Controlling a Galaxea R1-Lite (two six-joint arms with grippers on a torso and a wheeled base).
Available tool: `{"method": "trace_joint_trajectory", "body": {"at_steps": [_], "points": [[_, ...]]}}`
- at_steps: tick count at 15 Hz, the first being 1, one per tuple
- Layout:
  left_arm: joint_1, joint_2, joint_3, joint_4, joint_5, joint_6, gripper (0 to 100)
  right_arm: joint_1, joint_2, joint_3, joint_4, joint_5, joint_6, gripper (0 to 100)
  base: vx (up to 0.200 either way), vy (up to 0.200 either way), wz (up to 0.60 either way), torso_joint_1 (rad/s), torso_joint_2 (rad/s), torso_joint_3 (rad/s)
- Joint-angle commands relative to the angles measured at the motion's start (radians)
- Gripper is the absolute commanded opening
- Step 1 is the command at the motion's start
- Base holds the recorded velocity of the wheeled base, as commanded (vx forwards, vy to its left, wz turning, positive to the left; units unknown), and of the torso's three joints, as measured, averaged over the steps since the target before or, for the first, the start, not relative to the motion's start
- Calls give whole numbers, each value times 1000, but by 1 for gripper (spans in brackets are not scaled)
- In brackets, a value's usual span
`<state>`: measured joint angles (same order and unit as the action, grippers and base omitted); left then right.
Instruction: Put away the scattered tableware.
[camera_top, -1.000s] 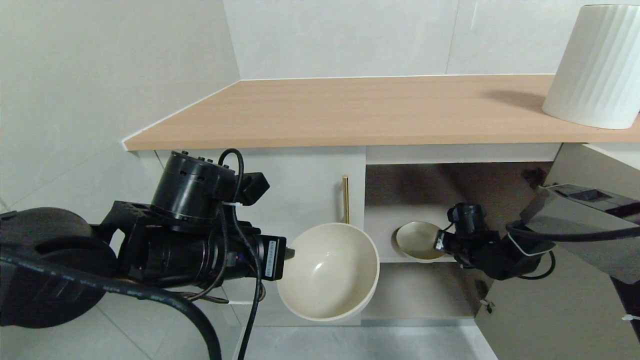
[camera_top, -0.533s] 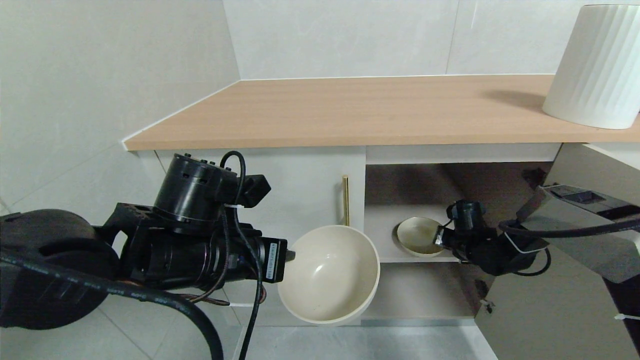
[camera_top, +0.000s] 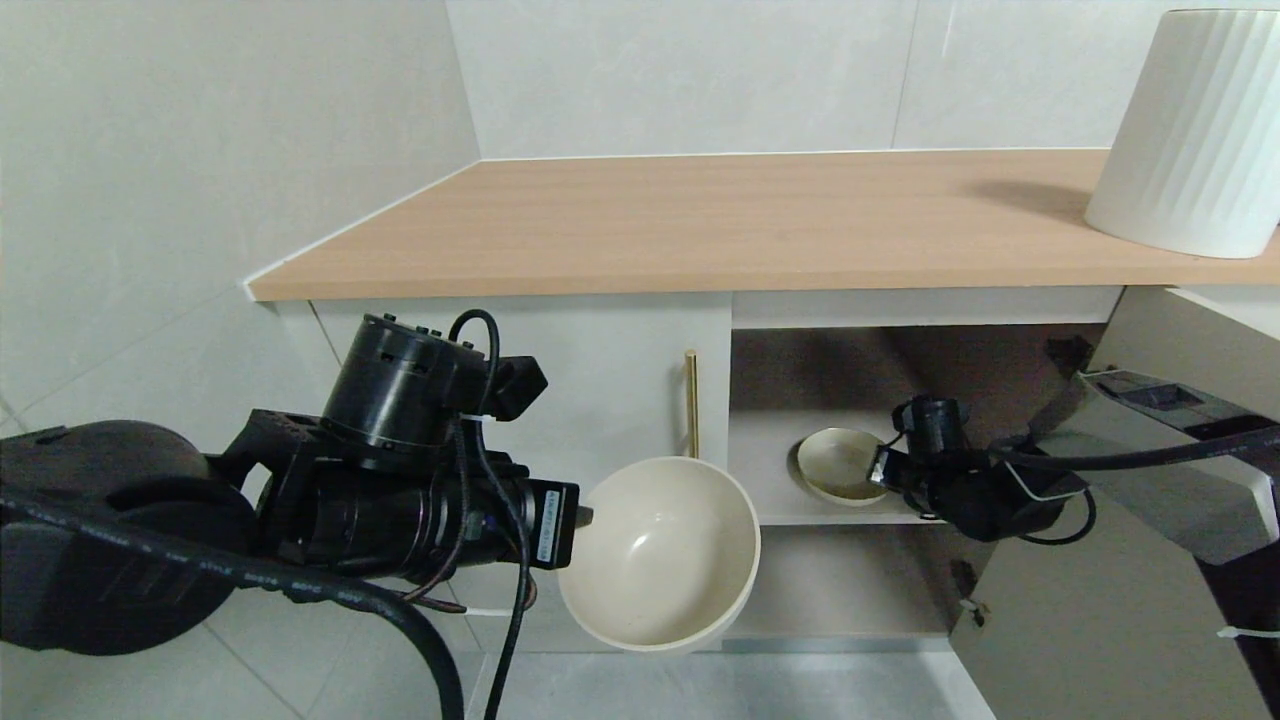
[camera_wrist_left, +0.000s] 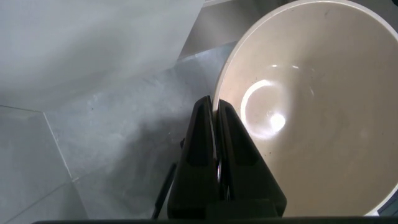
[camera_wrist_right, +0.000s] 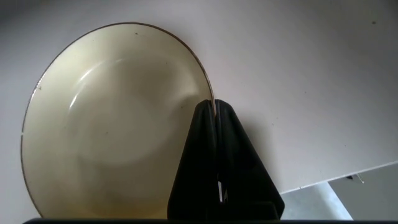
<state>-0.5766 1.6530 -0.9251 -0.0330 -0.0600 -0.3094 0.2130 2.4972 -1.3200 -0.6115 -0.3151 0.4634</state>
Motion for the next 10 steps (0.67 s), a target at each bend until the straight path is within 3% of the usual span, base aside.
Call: {"method": "trace_joint_trajectory", "body": {"at_steps": [1,7,8,10], "points": [[0,2,0,1,0,-1,0,-1,5,-4,-1,-4,0,0,0,0,0,0,0,0],[0,2,0,-1,14,-1,0,-1,9,-11,-1,-13,0,0,0,0,0,0,0,0],[0,2,0,-1,14,-1,0,-1,9,-11,-1,-16,0,100,0,0,0,0,0,0],[0,2,0,-1,14,-1,0,-1,8,-13,-2,-18,0,100,0,0,0,0,0,0]]}}
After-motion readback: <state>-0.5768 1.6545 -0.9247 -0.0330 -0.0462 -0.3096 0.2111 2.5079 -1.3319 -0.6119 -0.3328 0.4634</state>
